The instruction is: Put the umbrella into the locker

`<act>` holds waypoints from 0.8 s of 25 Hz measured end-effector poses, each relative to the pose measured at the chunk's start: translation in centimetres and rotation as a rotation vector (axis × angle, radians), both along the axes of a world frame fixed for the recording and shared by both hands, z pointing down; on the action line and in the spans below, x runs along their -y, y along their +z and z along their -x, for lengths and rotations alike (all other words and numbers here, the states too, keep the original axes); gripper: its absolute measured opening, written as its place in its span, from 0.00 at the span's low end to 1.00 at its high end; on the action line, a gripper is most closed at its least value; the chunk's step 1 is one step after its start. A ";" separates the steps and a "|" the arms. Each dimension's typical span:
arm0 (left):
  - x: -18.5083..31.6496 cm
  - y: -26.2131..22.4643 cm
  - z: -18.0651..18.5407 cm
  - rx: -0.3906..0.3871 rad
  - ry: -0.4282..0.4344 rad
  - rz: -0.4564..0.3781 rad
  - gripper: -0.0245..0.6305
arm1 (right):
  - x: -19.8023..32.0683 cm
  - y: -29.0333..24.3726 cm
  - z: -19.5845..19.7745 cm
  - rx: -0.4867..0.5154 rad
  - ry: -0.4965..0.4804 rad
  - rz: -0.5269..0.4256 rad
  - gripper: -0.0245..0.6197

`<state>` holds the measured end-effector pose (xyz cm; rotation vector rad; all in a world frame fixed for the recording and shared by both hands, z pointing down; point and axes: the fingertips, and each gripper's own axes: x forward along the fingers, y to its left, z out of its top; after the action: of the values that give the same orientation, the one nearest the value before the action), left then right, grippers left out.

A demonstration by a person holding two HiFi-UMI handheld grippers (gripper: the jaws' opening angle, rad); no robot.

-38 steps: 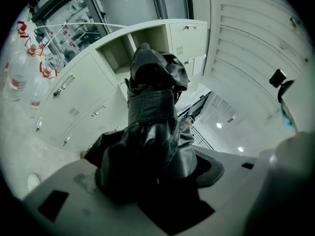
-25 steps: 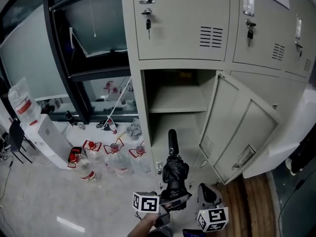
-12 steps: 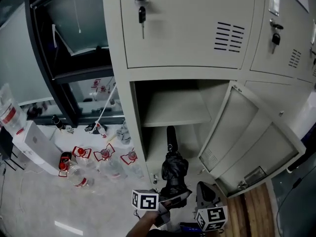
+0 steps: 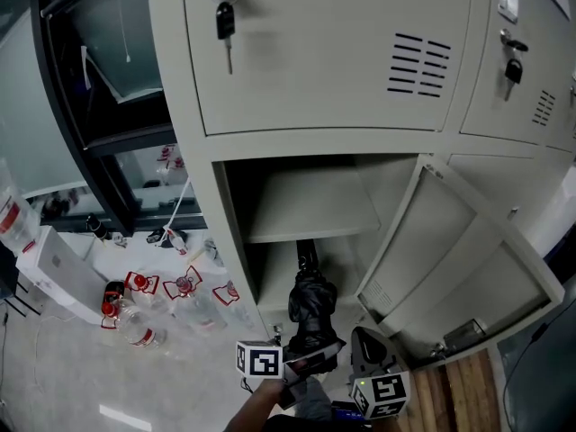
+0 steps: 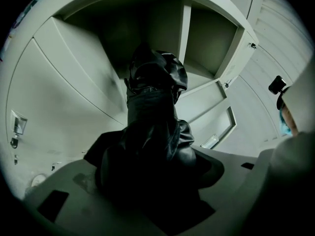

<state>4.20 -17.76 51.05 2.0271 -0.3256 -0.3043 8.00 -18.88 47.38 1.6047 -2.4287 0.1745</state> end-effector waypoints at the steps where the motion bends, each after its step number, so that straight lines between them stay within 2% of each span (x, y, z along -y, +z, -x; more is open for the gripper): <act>1: 0.2 0.1 -0.1 0.003 0.000 0.002 0.45 | 0.2 0.1 -0.1 0.001 -0.002 0.003 0.04; 8: 1.4 1.1 -0.7 0.034 0.006 0.018 0.45 | 1.0 0.8 -0.6 0.011 -0.002 0.015 0.04; 20: 3.2 2.1 -0.9 0.026 0.004 0.062 0.45 | 3.0 1.2 -0.4 0.021 -0.007 0.023 0.04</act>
<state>5.07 -21.00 53.13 1.9723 -0.3431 -0.2623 8.40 -21.92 48.53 1.5927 -2.4383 0.2186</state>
